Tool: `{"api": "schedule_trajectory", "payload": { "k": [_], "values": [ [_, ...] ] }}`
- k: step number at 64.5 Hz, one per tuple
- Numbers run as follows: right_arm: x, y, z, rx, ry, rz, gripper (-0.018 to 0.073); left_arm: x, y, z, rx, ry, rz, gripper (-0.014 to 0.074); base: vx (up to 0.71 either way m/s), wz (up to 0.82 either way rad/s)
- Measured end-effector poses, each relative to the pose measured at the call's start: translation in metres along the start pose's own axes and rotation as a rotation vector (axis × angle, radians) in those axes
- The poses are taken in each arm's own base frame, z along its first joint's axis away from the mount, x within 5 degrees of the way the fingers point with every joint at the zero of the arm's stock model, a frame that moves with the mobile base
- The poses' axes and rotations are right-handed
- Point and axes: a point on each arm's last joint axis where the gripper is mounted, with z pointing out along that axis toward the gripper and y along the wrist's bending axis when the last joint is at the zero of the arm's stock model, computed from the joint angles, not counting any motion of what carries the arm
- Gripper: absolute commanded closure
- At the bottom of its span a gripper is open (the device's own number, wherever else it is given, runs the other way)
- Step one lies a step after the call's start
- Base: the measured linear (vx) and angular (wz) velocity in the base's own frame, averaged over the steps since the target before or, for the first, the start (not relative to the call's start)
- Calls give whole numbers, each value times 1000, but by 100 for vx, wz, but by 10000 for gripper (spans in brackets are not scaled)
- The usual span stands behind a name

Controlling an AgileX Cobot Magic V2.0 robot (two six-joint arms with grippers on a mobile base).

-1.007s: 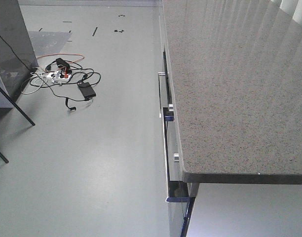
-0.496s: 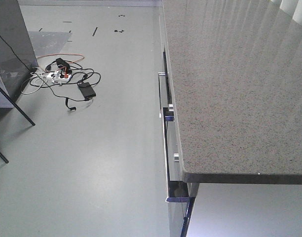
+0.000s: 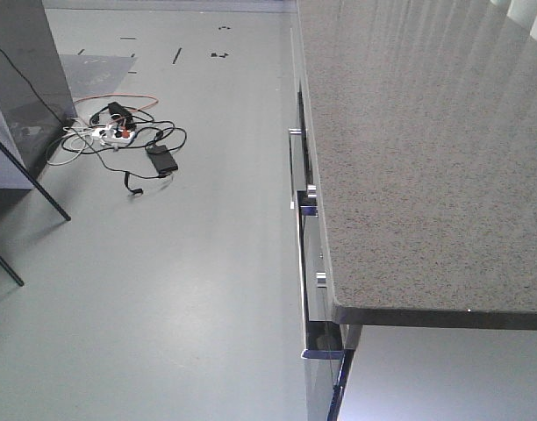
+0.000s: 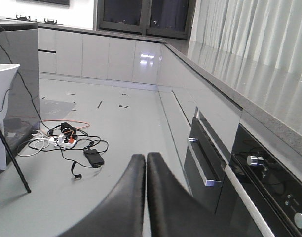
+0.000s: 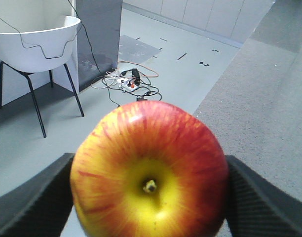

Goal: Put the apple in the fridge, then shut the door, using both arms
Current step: 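Turn the base away from the counter holding the apple in the right gripper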

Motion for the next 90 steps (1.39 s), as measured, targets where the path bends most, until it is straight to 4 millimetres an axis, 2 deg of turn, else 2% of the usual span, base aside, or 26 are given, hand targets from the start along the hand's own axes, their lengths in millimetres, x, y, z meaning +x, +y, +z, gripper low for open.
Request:
{"api": "schedule_trajectory", "payload": {
  "k": [23,90],
  "values": [
    [0,0,0,0,0,-1,430,0,0,0,0,0,0,603,-2,23],
    [0,0,0,0,0,-1,430,0,0,0,0,0,0,603,-3,44]
  ]
}}
